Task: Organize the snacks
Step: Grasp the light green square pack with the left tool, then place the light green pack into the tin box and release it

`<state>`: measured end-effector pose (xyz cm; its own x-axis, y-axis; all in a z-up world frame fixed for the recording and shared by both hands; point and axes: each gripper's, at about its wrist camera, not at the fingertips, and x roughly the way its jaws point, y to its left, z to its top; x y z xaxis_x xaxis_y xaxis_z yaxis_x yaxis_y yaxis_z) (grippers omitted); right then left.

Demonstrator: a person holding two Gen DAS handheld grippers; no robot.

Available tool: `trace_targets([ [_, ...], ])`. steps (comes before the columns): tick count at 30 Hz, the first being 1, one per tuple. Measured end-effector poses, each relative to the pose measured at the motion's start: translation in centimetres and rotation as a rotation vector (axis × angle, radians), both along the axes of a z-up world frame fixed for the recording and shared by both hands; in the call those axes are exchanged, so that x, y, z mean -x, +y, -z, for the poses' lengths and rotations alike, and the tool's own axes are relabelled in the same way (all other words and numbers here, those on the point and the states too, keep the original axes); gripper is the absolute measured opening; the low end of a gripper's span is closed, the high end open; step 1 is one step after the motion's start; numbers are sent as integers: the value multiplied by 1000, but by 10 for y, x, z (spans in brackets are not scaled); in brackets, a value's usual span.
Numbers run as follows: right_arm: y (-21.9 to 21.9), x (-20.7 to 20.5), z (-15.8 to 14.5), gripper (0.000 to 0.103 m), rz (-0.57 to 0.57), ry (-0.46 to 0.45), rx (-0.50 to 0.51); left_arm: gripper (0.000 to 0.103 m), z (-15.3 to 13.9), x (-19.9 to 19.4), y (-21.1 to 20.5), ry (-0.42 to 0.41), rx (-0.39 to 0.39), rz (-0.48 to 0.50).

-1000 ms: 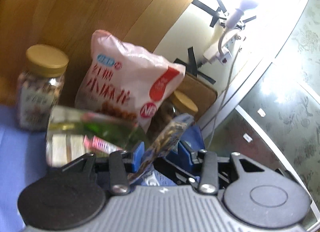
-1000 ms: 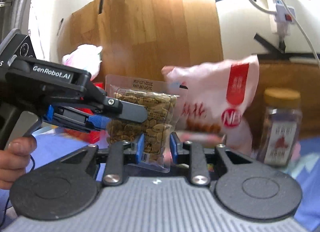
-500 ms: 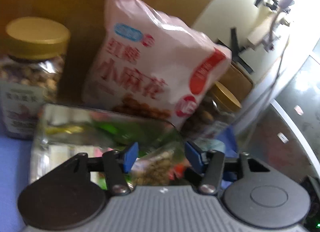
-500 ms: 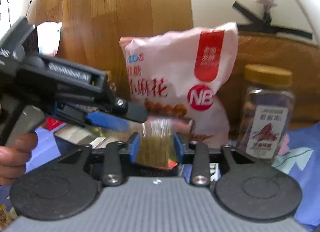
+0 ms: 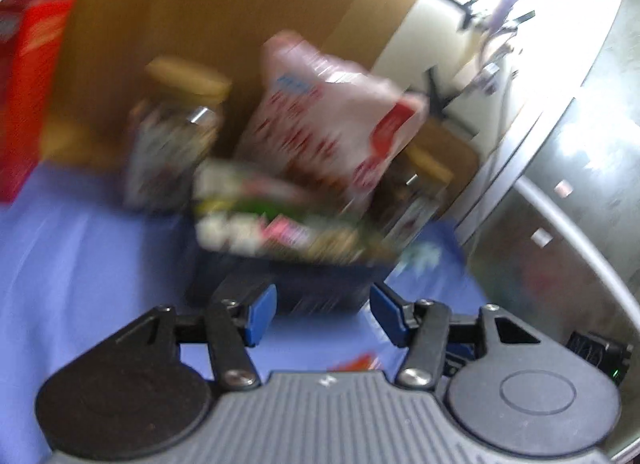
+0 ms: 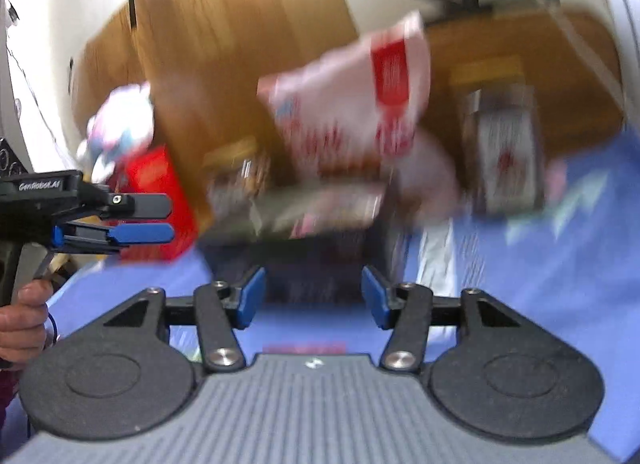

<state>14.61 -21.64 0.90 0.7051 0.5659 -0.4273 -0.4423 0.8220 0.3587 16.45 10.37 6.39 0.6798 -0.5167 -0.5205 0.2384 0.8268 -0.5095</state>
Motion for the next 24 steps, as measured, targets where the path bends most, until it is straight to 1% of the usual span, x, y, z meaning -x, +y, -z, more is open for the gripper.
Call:
trace_targets([
  [2, 14, 7, 6, 56, -62, 38, 8, 53, 13, 12, 13, 50, 8, -21],
  [4, 31, 13, 9, 56, -143, 70, 15, 53, 25, 24, 28, 87, 32, -39],
  [6, 50, 16, 11, 56, -211, 79, 54, 54, 35, 34, 39, 115, 57, -49],
  [7, 60, 16, 12, 56, -238, 82, 82, 58, 39, 35, 42, 133, 69, -51],
  [8, 67, 17, 15, 56, -255, 88, 102, 59, 44, 35, 46, 157, 83, -55],
  [10, 82, 17, 20, 56, -287, 111, 136, 59, 55, 33, 48, 193, 117, -53],
  [12, 95, 13, 25, 57, -312, 126, 164, 59, 70, 29, 46, 243, 168, -16],
  [13, 101, 14, 26, 57, -315, 111, 175, 59, 75, 27, 43, 248, 186, -3],
  [15, 110, 15, 25, 56, -333, 105, 192, 56, 78, 28, 39, 233, 200, 7],
  [16, 114, 14, 24, 54, -339, 100, 196, 52, 78, 27, 37, 239, 214, 13],
  [17, 117, 15, 25, 53, -340, 92, 204, 51, 78, 25, 36, 239, 218, 11],
  [18, 120, 17, 24, 50, -336, 79, 215, 51, 76, 24, 34, 238, 210, 8],
  [20, 124, 20, 20, 50, -320, 36, 234, 49, 70, 23, 31, 228, 198, 4],
  [24, 117, 22, 8, 49, -287, -57, 222, 49, 46, 22, 30, 153, 203, 13],
])
